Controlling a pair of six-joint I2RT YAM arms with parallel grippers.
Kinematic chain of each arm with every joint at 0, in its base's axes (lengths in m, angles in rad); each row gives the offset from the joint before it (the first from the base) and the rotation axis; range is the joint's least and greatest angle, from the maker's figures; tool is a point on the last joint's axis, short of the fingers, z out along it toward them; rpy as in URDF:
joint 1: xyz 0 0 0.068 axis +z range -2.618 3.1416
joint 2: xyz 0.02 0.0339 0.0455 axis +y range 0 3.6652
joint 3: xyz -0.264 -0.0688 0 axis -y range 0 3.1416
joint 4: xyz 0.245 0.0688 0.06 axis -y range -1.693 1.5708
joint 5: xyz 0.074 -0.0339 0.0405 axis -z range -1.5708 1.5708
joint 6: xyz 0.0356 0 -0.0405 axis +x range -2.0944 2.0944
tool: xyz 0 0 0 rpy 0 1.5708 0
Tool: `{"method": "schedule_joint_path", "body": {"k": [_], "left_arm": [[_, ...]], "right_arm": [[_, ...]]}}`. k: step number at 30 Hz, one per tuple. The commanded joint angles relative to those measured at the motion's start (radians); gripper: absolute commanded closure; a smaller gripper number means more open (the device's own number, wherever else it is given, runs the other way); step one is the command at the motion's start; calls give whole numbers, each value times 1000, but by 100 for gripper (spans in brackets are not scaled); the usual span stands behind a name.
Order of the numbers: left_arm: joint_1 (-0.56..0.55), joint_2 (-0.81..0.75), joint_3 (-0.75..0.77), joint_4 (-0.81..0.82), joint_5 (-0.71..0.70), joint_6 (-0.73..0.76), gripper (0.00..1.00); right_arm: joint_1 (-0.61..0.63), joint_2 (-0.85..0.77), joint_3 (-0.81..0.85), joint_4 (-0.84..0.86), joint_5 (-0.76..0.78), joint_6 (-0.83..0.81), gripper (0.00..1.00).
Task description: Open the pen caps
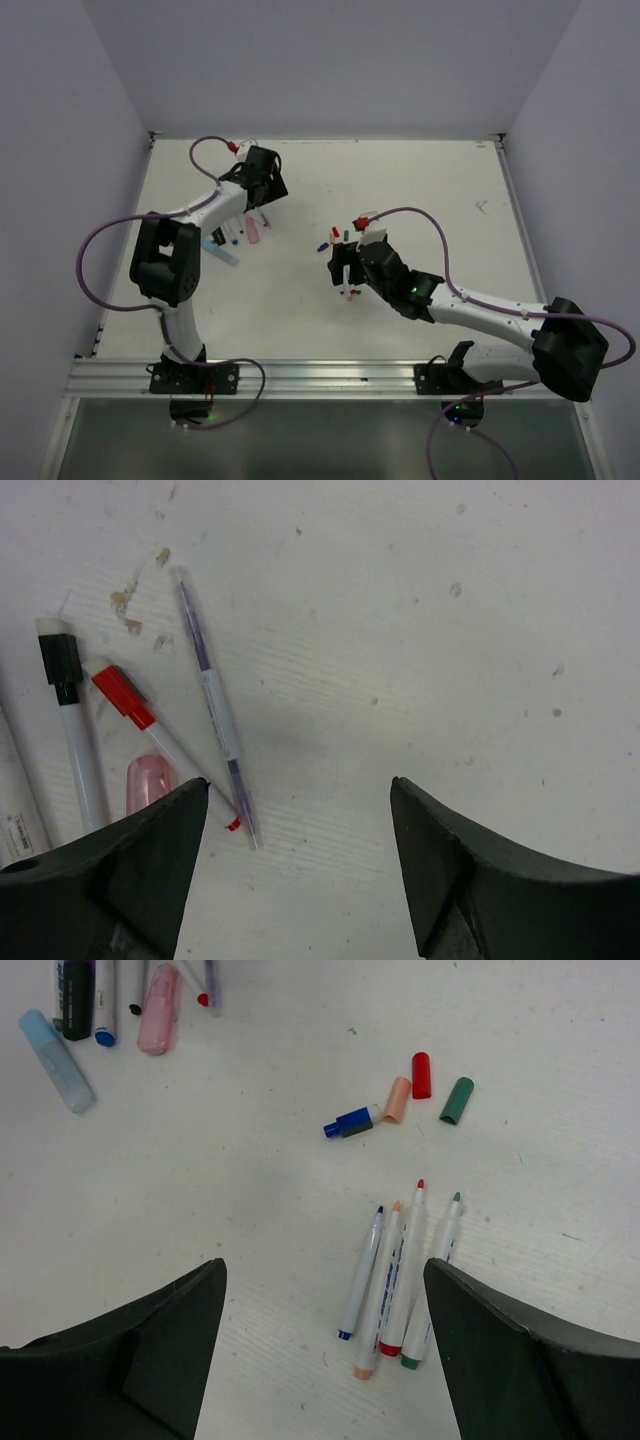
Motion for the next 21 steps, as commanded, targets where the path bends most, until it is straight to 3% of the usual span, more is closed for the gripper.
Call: {"method": "schedule_joint_path", "body": {"k": [1,12,21], "left_arm": [[24,77,98,-48,-63,32,25],[68,213,172,-77,-98,34,38],[70,310,208,-94,-86,37,66]], "right_arm": [[-3,-10,-4,59,3,-17,16],[-3,-1,-16,67,-9,-14,2],[-5,8,-18,73,-8,-17,2]]}}
